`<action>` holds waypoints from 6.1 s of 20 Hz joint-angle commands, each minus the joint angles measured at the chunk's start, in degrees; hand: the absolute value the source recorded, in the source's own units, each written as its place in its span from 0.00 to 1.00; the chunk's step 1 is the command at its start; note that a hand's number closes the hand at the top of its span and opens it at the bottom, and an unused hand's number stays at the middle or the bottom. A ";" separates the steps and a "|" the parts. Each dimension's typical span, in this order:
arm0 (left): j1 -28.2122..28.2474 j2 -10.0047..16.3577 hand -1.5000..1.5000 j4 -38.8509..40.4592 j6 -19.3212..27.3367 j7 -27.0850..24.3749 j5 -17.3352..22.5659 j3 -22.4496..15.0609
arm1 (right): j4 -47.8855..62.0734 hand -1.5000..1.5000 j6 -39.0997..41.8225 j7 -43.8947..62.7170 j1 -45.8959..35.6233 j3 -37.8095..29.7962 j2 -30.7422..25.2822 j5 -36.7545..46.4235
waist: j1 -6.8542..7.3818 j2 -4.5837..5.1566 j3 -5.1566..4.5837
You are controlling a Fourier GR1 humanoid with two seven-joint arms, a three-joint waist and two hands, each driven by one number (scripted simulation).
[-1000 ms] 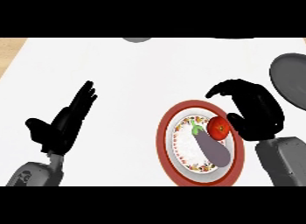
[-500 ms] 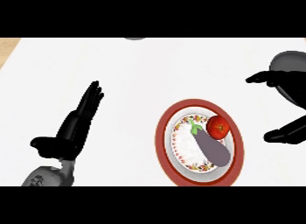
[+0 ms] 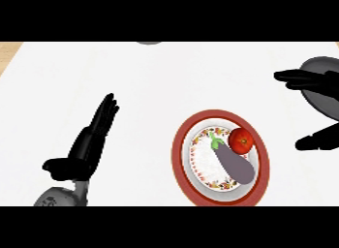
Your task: Pick the tomato from the plate and place it in the pan
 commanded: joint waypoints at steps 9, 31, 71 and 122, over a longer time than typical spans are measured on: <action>-0.29 -0.51 0.50 2.14 -1.42 -1.48 -0.02 1.50 | 4.42 0.00 -11.83 -11.28 -6.68 18.48 -1.64 29.28 | -0.62 -0.20 -0.16; 1.14 -3.63 0.50 0.61 -4.86 1.14 -4.58 5.93 | 19.90 0.00 -20.80 -12.68 -4.24 12.77 16.86 51.42 | -1.97 -0.66 -0.18; 5.08 -6.26 0.50 -0.28 -6.29 0.15 -7.78 9.58 | 35.93 1.00 -32.29 39.47 -9.57 -20.02 29.77 56.26 | -5.56 -1.53 -0.54; 0.61 -10.17 0.50 -1.10 -8.35 2.27 -10.02 6.94 | 67.39 0.00 -51.45 45.33 -20.54 -46.93 4.99 44.56 | 2.10 1.66 0.37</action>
